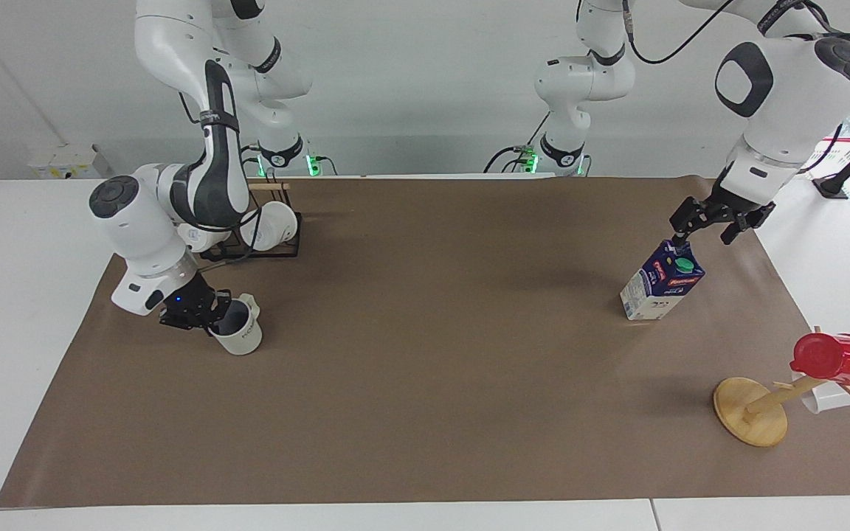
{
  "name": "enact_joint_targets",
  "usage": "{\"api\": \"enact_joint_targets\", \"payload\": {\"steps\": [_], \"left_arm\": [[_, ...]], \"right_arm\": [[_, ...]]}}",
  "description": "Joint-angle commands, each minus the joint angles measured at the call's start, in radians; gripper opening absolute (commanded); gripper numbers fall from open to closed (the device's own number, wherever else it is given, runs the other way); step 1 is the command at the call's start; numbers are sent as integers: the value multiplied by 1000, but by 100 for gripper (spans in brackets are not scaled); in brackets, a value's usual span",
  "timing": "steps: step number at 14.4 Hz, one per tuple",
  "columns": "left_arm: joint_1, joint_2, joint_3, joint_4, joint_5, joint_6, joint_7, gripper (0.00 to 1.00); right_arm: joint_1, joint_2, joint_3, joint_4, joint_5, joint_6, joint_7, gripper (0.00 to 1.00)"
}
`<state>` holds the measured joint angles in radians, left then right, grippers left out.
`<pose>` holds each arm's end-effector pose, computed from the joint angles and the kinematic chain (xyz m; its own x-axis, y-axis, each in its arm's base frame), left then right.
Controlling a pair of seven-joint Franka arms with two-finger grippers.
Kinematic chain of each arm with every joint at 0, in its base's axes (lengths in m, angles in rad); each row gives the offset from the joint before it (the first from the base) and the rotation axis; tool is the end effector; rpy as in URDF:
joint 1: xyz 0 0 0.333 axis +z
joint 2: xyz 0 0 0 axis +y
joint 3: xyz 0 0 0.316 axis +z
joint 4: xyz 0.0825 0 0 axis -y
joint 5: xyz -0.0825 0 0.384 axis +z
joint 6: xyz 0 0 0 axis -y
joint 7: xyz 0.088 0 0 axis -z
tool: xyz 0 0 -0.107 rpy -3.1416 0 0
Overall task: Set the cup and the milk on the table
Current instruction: 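Grasp the milk carton with the left gripper while the right gripper reaches the mug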
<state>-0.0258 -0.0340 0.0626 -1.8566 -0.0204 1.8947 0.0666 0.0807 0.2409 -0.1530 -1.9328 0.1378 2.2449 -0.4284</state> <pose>0.5593 0.0195 0.5354 0.9970 -0.0233 0.0732 -0.0246 -0.9996 0.0171 0.6130 -0.0364 0.3717 0.9571 0.2729 0.0976 0.2778 -0.9598 -0.0404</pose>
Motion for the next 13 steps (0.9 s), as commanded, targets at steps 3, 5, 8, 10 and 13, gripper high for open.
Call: {"api": "enact_joint_targets", "payload": {"steps": [3,5,8,10,13], "left_arm": [[4,-17,-3,-119,8,113,18,100],[3,-10,-4,-156,7,161,18,100],[-3,-9,-4,-185,7,182,15,100],[-3,-9,-4,-188,7,184,16,100],[-2,-17,-4,-214,7,187,18,87]], "right_arm": [[97,-9,4,198,-35,-235,259,0],[190,-6,4,238,-84,-267,425,0],[325,-5,4,224,-113,-213,614,0],[362,-9,6,207,-115,-179,649,0],[436,-14,7,151,-113,-108,654,0]]}}
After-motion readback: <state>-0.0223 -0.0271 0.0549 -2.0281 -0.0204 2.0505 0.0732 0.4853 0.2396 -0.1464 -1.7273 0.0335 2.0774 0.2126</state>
